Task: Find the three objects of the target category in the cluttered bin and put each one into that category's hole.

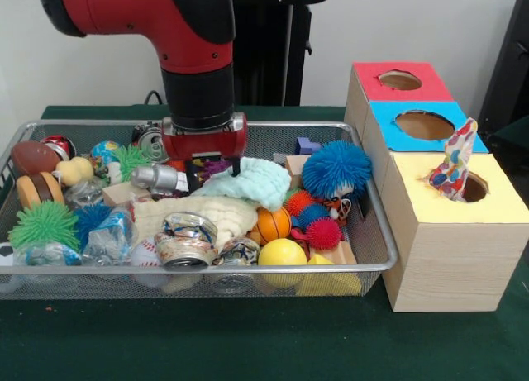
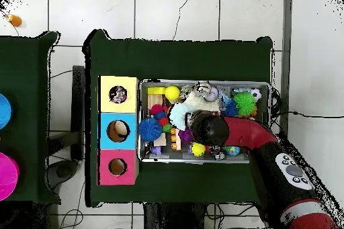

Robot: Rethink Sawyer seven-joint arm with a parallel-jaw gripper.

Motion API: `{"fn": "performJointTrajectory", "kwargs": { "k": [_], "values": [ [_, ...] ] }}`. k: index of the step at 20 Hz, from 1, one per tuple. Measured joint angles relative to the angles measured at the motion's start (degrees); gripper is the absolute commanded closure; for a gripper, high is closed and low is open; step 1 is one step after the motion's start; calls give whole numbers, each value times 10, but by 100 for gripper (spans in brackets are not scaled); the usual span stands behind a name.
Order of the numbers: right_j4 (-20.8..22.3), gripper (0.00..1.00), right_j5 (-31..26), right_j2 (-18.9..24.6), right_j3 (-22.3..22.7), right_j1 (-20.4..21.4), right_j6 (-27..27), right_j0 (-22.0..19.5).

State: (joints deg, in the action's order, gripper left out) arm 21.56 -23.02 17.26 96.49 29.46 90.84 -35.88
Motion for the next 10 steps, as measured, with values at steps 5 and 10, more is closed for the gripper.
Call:
{"fn": "performJointTrajectory", "kwargs": {
  "k": [5,10],
  "values": [
    [-3,0,56,0,1,-30,0,-5],
    [-3,0,106,0,8,-49,0,-15]
  ]
}}
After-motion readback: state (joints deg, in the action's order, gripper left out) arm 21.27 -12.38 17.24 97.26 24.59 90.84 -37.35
